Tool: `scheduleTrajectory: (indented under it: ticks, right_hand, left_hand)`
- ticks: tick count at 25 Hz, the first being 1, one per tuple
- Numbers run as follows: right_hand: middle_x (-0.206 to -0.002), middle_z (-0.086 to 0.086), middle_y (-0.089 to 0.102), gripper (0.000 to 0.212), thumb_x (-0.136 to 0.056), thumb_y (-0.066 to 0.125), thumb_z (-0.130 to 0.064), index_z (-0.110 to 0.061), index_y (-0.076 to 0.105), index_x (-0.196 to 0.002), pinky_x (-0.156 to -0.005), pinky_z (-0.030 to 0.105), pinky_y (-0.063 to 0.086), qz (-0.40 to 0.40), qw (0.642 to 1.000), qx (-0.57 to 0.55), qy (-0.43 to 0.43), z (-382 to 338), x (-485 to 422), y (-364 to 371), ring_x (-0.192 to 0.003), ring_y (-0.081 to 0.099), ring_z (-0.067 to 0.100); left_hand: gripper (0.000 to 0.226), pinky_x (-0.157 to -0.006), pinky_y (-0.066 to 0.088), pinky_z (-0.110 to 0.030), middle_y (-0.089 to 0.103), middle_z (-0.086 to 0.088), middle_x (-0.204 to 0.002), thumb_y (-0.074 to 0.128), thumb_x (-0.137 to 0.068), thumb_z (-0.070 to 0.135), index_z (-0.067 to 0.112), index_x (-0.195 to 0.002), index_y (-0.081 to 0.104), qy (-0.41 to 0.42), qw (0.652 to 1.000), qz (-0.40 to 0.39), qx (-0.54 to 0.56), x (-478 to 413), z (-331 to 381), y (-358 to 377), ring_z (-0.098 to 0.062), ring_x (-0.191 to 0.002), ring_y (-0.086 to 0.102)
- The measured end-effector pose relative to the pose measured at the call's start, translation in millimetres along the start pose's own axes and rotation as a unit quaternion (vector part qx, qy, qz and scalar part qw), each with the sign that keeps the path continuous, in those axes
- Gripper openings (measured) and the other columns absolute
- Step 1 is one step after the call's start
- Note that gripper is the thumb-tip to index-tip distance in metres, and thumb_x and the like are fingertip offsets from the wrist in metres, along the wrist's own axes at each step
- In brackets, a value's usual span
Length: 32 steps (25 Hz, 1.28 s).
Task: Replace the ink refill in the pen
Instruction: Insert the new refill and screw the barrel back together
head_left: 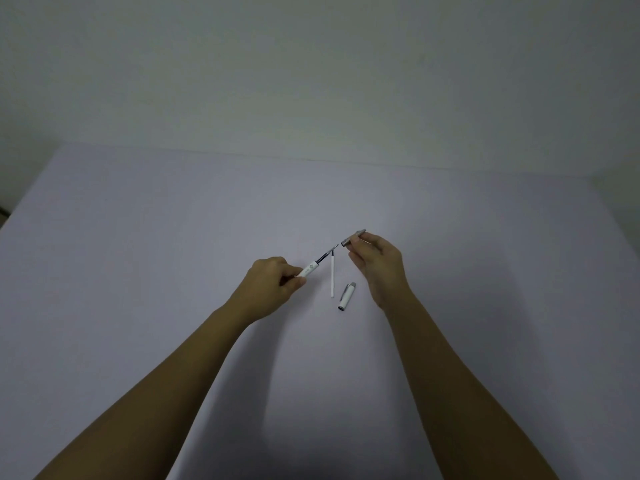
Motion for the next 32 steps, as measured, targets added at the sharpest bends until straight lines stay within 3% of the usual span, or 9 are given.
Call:
scheduleTrajectory:
  ticks: [5, 10, 14, 19, 24, 26, 28, 32]
  right_hand:
    - [-0.09, 0.005, 0.068, 0.025, -0.087, 0.06, -0.008, 0.002, 0.059, -0.111, -0.072, 0.012, 0.055, -0.012, 1.0, 0.019, 0.002, 2, 0, 2, -0.083, 0.067, 0.007]
    - [-0.089, 0.005, 0.069, 0.01, -0.086, 0.061, -0.008, -0.008, 0.062, -0.097, -0.075, 0.016, 0.055, -0.02, 0.999, 0.034, 0.006, 2, 3, 4, -0.085, 0.067, 0.012]
    - [-0.088, 0.003, 0.07, 0.007, -0.085, 0.064, -0.01, -0.016, 0.063, -0.09, -0.072, 0.015, 0.053, -0.047, 0.997, 0.063, 0.005, 5, 8, 8, -0.088, 0.067, 0.013]
    - [-0.091, 0.006, 0.07, 0.021, -0.084, 0.065, -0.014, -0.018, 0.063, -0.104, -0.081, 0.022, 0.055, -0.092, 0.987, 0.132, -0.014, 7, 15, 12, -0.089, 0.069, 0.014]
    - [-0.088, 0.01, 0.069, 0.007, -0.083, 0.066, -0.012, -0.019, 0.065, -0.085, -0.087, 0.031, 0.056, -0.135, 0.973, 0.184, -0.02, 3, 19, 12, -0.088, 0.068, 0.02]
    - [-0.084, 0.011, 0.07, 0.002, -0.083, 0.066, -0.015, -0.016, 0.065, -0.082, -0.084, 0.031, 0.057, -0.143, 0.964, 0.221, -0.025, -2, 19, 10, -0.083, 0.07, 0.021]
    - [-0.074, 0.006, 0.07, 0.013, -0.084, 0.065, -0.024, -0.013, 0.066, -0.079, -0.076, 0.028, 0.059, -0.127, 0.946, 0.293, -0.048, -7, 20, 10, -0.072, 0.07, 0.015]
    - [-0.06, -0.004, 0.064, 0.032, -0.084, 0.063, -0.038, -0.008, 0.066, -0.072, -0.062, 0.019, 0.053, -0.079, 0.915, 0.384, -0.094, -11, 21, 14, -0.051, 0.062, 0.002]
  left_hand:
    - [0.023, -0.065, 0.037, -0.029, 0.052, -0.007, -0.072, 0.053, -0.09, 0.026, 0.017, -0.102, 0.07, 0.009, 1.0, -0.003, -0.006, 0, 1, -1, -0.023, -0.071, 0.051]
    - [0.023, -0.056, 0.032, -0.022, 0.041, 0.004, -0.062, 0.054, -0.09, 0.025, 0.015, -0.101, 0.071, 0.017, 1.0, -0.001, -0.011, -2, 1, -2, -0.016, -0.063, 0.043]
    - [0.022, -0.057, 0.033, -0.024, 0.047, -0.001, -0.065, 0.054, -0.09, 0.025, 0.014, -0.1, 0.071, 0.029, 0.999, -0.001, -0.017, -4, 4, -4, -0.018, -0.064, 0.045]
    - [0.024, -0.068, 0.042, -0.034, 0.062, -0.015, -0.079, 0.052, -0.091, 0.025, 0.013, -0.101, 0.07, 0.043, 0.999, -0.009, -0.025, -5, 6, -7, -0.026, -0.074, 0.055]
    - [0.021, -0.066, 0.042, -0.03, 0.06, -0.012, -0.083, 0.052, -0.091, 0.023, 0.016, -0.102, 0.069, 0.058, 0.998, 0.008, -0.001, -1, 6, -13, -0.023, -0.075, 0.055]
    - [0.021, -0.064, 0.039, -0.022, 0.059, -0.009, -0.084, 0.054, -0.09, 0.022, 0.018, -0.105, 0.069, 0.058, 0.998, 0.023, 0.024, 1, 5, -16, -0.021, -0.075, 0.055]
    - [0.019, -0.063, 0.04, -0.019, 0.061, -0.006, -0.082, 0.055, -0.09, 0.023, 0.019, -0.103, 0.069, 0.064, 0.997, 0.026, 0.04, 4, 5, -17, -0.015, -0.072, 0.056]
    - [0.017, -0.058, 0.037, -0.024, 0.062, -0.007, -0.067, 0.052, -0.092, 0.023, 0.018, -0.095, 0.067, 0.084, 0.995, 0.03, 0.044, 8, 10, -17, -0.015, -0.061, 0.052]
Point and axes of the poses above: each hand's wrist, its own x-axis away from the middle knuckle, its own y-axis out of the palm, z = x × y, the point moved 3 cm from there along -x, towards the middle knuckle
